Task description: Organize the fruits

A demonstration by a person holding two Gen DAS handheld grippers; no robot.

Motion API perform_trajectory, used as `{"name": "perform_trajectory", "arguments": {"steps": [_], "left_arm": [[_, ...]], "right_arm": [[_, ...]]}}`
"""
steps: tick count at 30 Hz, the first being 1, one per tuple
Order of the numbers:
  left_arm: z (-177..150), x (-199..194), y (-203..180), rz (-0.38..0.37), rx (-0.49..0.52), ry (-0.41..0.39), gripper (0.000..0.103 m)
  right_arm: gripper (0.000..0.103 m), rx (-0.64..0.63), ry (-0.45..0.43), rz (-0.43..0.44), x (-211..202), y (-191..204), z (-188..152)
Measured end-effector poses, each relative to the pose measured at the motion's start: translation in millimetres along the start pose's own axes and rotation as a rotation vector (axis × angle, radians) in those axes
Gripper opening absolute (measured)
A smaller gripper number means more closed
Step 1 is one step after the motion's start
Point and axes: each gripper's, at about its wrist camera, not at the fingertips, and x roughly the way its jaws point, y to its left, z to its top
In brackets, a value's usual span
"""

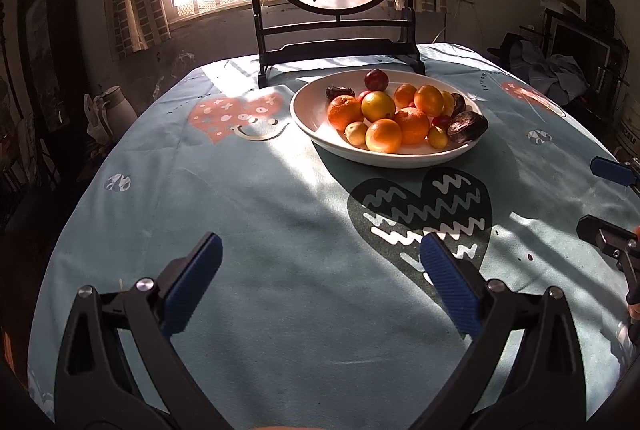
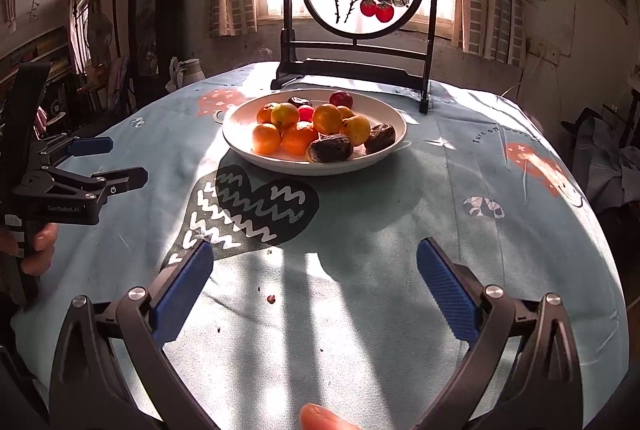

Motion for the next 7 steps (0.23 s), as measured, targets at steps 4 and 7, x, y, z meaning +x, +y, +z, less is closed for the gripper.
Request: {"name": "perform_trajectory", "arguments": {"steps": [4, 7], "left_arm": [[0.0, 0.8, 1.8, 0.018, -0.005, 0.001, 0.101], [0.0, 1.0, 2.8, 0.020, -0.009, 0.001, 0.101]], "right_arm": [[0.102, -0.009, -0.001, -0.003, -0.3, 2.3, -0.7], [0.102, -0.011, 0.001, -0.006, 0.1, 2.8, -1.1]]}}
